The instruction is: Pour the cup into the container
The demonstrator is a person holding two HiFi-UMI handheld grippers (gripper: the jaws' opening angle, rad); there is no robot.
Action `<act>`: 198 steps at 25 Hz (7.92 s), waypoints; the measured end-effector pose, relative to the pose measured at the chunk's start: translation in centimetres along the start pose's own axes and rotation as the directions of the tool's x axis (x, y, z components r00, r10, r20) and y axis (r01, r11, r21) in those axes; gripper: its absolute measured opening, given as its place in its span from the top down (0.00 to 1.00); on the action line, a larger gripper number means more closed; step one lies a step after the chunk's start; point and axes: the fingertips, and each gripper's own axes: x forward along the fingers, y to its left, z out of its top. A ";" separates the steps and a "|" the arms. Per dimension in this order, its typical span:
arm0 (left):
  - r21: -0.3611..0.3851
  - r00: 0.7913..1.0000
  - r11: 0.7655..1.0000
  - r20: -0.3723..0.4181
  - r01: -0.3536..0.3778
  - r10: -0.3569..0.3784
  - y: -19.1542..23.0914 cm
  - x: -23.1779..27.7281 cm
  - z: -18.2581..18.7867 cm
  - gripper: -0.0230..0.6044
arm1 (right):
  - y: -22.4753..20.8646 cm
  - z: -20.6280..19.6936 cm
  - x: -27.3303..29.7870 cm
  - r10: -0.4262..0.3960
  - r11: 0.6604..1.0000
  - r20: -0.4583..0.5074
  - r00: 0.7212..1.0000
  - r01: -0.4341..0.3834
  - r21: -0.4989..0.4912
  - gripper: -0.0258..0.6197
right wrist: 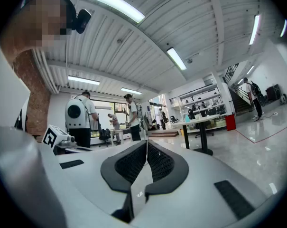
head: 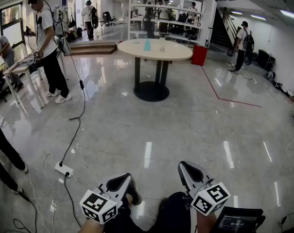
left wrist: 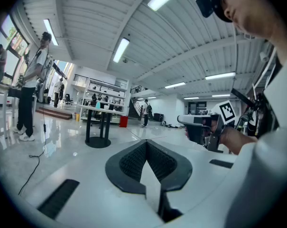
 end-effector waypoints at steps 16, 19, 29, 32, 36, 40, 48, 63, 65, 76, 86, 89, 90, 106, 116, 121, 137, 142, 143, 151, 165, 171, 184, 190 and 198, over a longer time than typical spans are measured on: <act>0.112 0.995 0.992 0.086 -0.049 0.039 6.9 5.6 6.8 0.97 | -4.5 3.1 9.0 0.044 0.999 0.059 0.997 -0.043 -0.013 0.95; 0.103 0.994 0.992 0.088 -0.078 0.069 8.5 8.0 8.5 0.97 | -6.2 5.0 10.8 0.072 0.997 0.103 0.992 -0.072 -0.005 0.95; 0.040 0.971 0.996 0.223 0.079 -0.086 11.5 16.4 11.8 0.97 | -12.5 6.3 17.9 0.113 0.994 0.102 0.988 -0.113 -0.008 0.95; 0.059 0.968 0.997 0.242 0.050 -0.063 13.8 18.7 13.3 0.97 | -14.0 6.7 20.9 0.116 0.993 0.086 0.990 -0.114 -0.023 0.95; 0.126 0.967 0.991 0.242 0.054 -0.084 16.7 23.9 14.5 0.97 | -18.0 6.8 25.4 0.094 0.996 0.105 0.990 -0.094 -0.011 0.95; 0.137 0.963 0.990 0.262 0.032 -0.068 19.6 28.0 15.7 0.97 | -21.2 7.0 29.0 0.109 0.994 0.111 0.988 -0.108 -0.017 0.95; 0.111 0.973 0.994 0.233 -0.018 -0.009 30.2 39.5 18.7 0.97 | -30.3 9.1 41.1 0.056 0.998 0.139 0.989 -0.051 -0.043 0.95; 0.140 0.976 0.987 0.191 0.077 -0.103 47.3 61.6 25.9 0.97 | -47.0 12.5 63.6 -0.082 0.995 0.165 0.983 0.091 -0.050 0.95; 0.150 0.976 0.985 0.190 0.081 -0.109 50.1 64.3 26.9 0.97 | -49.6 12.9 66.9 -0.115 0.991 0.169 0.979 0.126 -0.054 0.95; 0.189 0.986 0.981 0.146 0.052 -0.080 68.1 74.7 31.8 0.97 | -61.7 13.0 85.0 -0.262 0.958 0.052 0.964 0.266 -0.107 0.76; 0.140 0.994 0.990 0.106 0.016 -0.031 78.7 81.4 33.4 0.97 | -69.5 10.4 93.4 -0.301 0.951 -0.129 0.945 0.288 -0.111 0.51; 0.139 0.994 0.990 0.104 0.005 -0.020 81.1 83.4 33.8 0.97 | -71.7 9.5 95.4 -0.298 0.953 -0.159 0.941 0.283 -0.112 0.51; 0.140 0.995 0.990 0.101 -0.001 -0.013 82.0 84.2 33.8 0.96 | -72.3 9.3 96.3 -0.290 0.955 -0.169 0.942 0.274 -0.114 0.51; 0.103 0.999 0.994 -0.013 -0.031 0.033 84.5 86.8 33.0 0.97 | -72.8 8.7 98.9 -0.246 0.969 -0.257 0.935 0.234 -0.077 0.51; 0.112 0.999 0.994 -0.026 -0.016 0.019 83.5 87.4 33.0 0.97 | -66.8 14.5 101.8 -0.149 0.933 -0.254 0.956 0.050 -0.356 0.53; 0.112 0.999 0.994 -0.029 -0.017 0.020 83.5 87.6 33.3 0.97 | -64.5 15.9 103.7 -0.141 0.854 -0.310 0.940 -0.042 -0.518 0.53; 0.112 0.999 0.994 -0.028 -0.018 0.022 83.5 87.8 33.2 0.97 | -62.4 16.5 106.0 -0.216 0.692 -0.370 0.903 -0.126 -0.711 0.53; 0.112 0.999 0.994 -0.029 -0.017 0.020 83.6 87.9 33.1 0.97 | -62.3 16.7 106.2 -0.233 0.664 -0.385 0.893 -0.143 -0.734 0.53; 0.112 0.999 0.994 -0.029 -0.016 0.020 83.5 87.9 33.1 0.97 | -62.2 16.7 106.3 -0.235 0.659 -0.388 0.891 -0.147 -0.738 0.53; 0.114 0.999 0.993 -0.031 -0.005 0.008 83.4 88.0 33.0 0.97 | -61.8 16.5 106.8 -0.276 0.569 -0.392 0.877 -0.180 -0.803 0.53; 0.114 1.000 0.993 -0.029 -0.005 0.009 83.6 88.1 32.8 0.97 | -62.0 16.5 107.1 -0.309 0.511 -0.379 0.872 -0.184 -0.840 0.53; 0.116 0.999 0.993 -0.033 0.002 0.001 83.4 88.2 32.9 0.97 | -62.1 16.6 107.2 -0.322 0.493 -0.383 0.866 -0.191 -0.849 0.53; 0.116 0.999 0.993 -0.034 0.001 0.003 83.2 88.0 32.9 0.97 | -61.7 16.6 106.9 -0.317 0.488 -0.379 0.869 -0.193 -0.851 0.53; 0.114 0.999 0.993 -0.035 0.003 0.001 82.9 87.6 33.3 0.97 | -61.9 16.8 106.6 -0.269 0.584 -0.363 0.892 -0.148 -0.798 0.52; 0.114 0.999 0.993 -0.034 0.024 -0.020 82.9 87.5 33.0 0.97 | -64.4 16.7 104.4 -0.129 0.867 -0.273 0.953 -0.025 -0.498 0.52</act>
